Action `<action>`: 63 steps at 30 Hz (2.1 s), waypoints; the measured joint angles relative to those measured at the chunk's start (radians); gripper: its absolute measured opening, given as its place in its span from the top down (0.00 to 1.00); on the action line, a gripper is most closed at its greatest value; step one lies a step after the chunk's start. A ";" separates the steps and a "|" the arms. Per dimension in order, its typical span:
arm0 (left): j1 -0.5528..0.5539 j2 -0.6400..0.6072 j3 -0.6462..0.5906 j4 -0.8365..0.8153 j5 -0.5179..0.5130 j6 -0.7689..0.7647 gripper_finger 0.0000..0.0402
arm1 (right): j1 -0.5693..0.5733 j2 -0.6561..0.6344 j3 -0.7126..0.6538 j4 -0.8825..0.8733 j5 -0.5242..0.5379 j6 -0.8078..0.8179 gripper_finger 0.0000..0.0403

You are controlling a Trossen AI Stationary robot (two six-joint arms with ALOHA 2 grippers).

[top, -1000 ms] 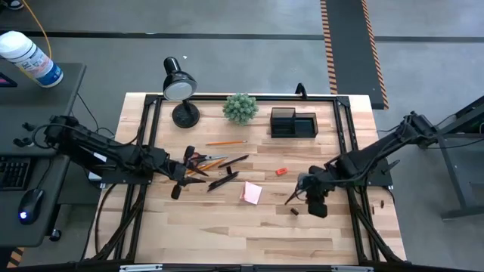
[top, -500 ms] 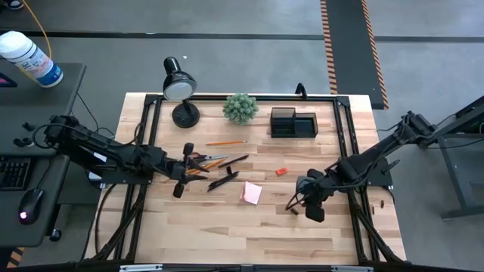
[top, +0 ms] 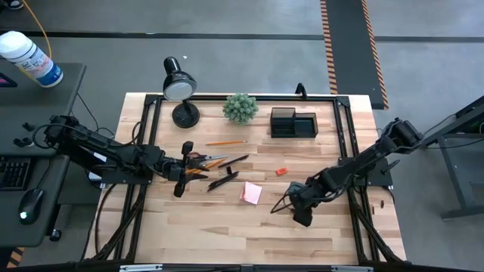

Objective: Pick and place office supplies into organizer
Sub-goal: Put the bottom black binder clip into the black desk organizer

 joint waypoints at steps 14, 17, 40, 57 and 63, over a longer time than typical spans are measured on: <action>0.000 0.000 0.000 -0.003 -0.030 -0.002 0.78 | -0.024 0.018 0.000 0.029 -0.002 -0.001 0.54; 0.000 0.000 0.000 -0.003 -0.030 -0.006 0.78 | -0.024 0.018 0.000 0.036 0.017 0.000 0.54; 0.000 0.000 0.000 -0.029 -0.030 -0.047 0.78 | -0.023 0.018 0.000 0.041 0.047 0.001 0.55; 0.000 0.000 0.000 -0.033 -0.030 -0.048 0.78 | -0.022 0.113 0.000 0.100 -0.013 -0.051 0.55; 0.000 0.000 0.000 -0.033 -0.030 -0.048 0.78 | -0.022 0.114 0.000 0.103 -0.013 -0.078 0.56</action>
